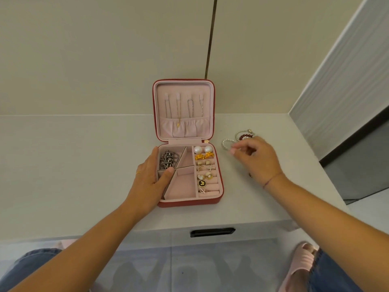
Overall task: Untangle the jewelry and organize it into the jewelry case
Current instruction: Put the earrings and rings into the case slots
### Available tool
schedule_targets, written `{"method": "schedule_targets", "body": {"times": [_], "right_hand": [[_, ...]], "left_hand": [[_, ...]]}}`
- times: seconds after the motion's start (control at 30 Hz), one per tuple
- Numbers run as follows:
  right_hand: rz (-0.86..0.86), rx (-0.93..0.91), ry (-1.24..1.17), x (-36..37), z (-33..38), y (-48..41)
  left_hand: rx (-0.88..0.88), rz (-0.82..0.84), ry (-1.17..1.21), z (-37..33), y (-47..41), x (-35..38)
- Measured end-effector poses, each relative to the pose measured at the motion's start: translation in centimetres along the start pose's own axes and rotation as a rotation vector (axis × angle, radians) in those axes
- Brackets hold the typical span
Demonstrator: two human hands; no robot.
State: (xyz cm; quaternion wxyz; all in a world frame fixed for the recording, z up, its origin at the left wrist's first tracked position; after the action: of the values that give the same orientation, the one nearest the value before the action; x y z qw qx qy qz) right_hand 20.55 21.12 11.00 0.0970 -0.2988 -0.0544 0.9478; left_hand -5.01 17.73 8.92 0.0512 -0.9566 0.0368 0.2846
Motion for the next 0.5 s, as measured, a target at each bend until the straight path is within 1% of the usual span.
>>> {"method": "schedule_targets", "body": {"times": [0.07,0.13,0.27,0.4,0.5], "right_hand": [[-0.064,0.056,0.087,-1.4,-2.0,-2.4],[-0.073,0.106,0.180,-2.1,-4.0,-4.0],[-0.022,0.069,0.307,-2.1,-5.8,-5.3],[-0.003,0.011,0.359,-1.6,-5.6,-5.6],[-0.031,0.026,0.261,-2.0,-5.5,-5.5]], "left_hand": [[0.008,0.007,0.000,-0.2,0.0,0.0],[0.013,0.013,0.000,-0.2,0.0,0.0],[0.014,0.018,-0.004,0.0,-0.2,0.1],[0.003,0.014,-0.005,0.0,-0.1,0.1],[0.005,0.010,-0.004,0.1,-0.1,0.1]]}}
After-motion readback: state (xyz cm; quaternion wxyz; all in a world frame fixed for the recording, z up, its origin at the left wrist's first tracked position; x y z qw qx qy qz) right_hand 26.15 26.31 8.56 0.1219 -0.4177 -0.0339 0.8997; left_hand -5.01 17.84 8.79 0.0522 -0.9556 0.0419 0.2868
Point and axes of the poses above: each hand's wrist, its own y-axis away from the middle knuckle, its own x-axis out of the palm, z = x × y, the point moved 4 cm from there along -y, towards the middle knuckle, and after that the axes turned 1 degree about -z, right-handed, at the moved point
